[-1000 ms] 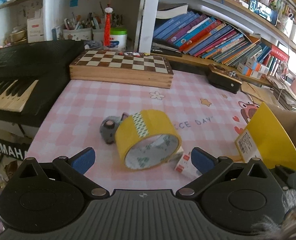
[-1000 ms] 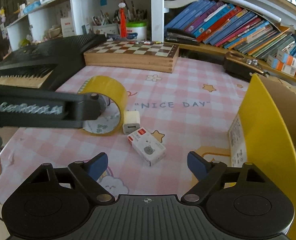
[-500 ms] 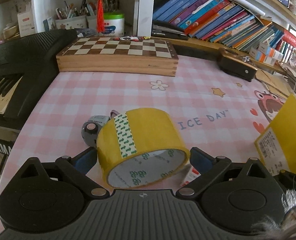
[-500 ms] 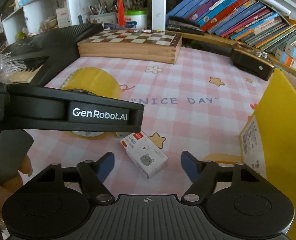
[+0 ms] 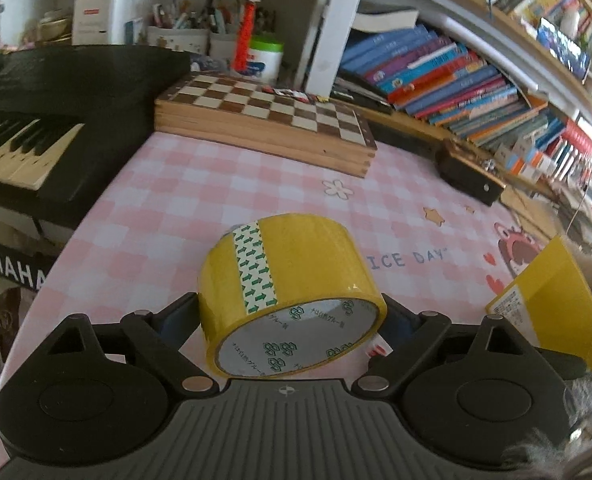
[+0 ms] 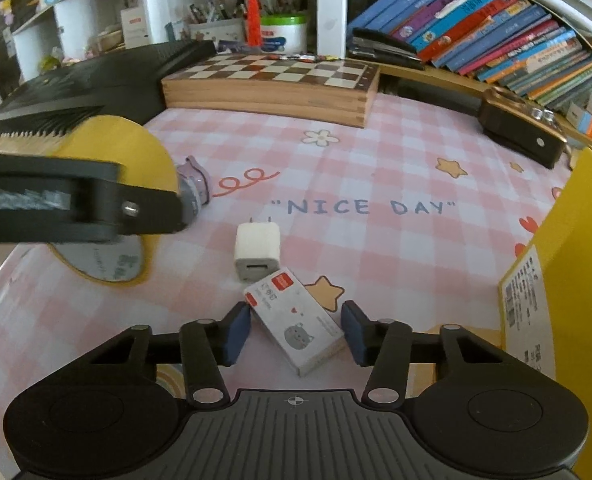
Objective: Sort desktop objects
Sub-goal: 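Close the left gripper on the tape roll while the right gripper grasps the white box, then carry the tape roll with the left tool while the right tool carries the white box toward the yellow box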
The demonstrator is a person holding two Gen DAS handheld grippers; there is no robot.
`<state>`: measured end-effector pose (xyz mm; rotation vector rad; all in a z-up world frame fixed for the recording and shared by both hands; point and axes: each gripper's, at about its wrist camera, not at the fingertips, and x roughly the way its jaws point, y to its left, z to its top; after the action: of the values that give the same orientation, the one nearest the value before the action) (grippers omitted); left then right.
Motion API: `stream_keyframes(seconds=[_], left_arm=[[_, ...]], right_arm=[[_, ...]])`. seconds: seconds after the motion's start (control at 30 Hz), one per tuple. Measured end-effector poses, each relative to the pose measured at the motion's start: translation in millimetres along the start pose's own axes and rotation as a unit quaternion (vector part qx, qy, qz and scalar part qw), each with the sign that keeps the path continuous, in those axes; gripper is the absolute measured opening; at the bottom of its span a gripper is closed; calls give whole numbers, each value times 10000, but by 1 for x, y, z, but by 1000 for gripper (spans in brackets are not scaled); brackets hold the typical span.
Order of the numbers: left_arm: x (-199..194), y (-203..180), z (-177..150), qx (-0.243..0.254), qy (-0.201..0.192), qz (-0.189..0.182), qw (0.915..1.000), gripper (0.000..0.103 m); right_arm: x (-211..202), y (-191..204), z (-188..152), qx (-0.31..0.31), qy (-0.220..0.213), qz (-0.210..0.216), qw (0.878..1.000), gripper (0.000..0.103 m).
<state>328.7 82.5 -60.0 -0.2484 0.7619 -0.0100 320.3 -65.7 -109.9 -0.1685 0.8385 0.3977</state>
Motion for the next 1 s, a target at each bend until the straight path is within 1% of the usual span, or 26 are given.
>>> stream_keyframes(seconds=[0.07,0.17,0.27,0.5,0.8,1.0], left_arm=[[-7,4,-1,-113,-23,-26,9999,91],[-16,9,-2,-241,-38,-76,9997,91],[-21,12,-4,-313,-36,-104,9994,91],[-36,14,-5,-391,-103,-196,9990,91],[-66,16,-12,-453,-260,-371,9979,91],[-90,20,-20,-547,-341,-499,9967,91]], right_arm=[[-1,3,1,-148,27,60,9999,34],[-2,5,2,-285,99,145,9994,30],[-6,5,2,-182,146,227,9995,30],[-26,4,1,2,28,286,9996,30],[-63,2,3,221,-267,344,9988,30],[-89,6,-2,261,-417,376,9981,30]])
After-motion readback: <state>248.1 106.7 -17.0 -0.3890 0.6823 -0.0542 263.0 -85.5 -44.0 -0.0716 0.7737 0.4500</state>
